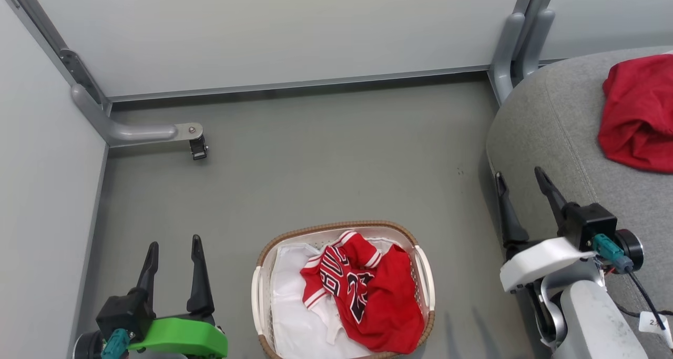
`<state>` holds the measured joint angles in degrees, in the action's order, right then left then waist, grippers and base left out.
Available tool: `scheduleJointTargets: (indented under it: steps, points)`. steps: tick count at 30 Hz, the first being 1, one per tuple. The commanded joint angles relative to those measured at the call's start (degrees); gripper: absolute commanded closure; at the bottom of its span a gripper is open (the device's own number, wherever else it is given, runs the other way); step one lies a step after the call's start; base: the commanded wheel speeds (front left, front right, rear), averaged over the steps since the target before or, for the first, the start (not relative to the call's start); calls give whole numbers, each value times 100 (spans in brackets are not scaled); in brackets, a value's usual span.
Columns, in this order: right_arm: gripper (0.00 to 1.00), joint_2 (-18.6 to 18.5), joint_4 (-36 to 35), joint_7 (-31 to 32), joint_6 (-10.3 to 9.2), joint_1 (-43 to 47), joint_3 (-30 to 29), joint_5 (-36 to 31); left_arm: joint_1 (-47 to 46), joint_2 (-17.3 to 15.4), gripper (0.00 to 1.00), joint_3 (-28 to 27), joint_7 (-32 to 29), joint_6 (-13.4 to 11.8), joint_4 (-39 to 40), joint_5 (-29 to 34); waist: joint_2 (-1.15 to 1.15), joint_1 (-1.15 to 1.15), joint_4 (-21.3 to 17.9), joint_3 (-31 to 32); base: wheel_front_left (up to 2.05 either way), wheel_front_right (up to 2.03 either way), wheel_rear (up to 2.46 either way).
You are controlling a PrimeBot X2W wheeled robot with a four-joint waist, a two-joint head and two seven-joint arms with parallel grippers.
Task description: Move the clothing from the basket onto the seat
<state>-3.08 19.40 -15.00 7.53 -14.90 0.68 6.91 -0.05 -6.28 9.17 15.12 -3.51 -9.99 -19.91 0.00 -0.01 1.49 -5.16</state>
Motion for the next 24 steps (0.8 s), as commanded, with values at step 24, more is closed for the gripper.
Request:
scheduleJointTargets:
  steps: [24]
  points:
    - [0,9,-103,-27,-8,816,525,404,391,283,0,-422,5,426,-270,369,0,1,-27,315,0,0,0]
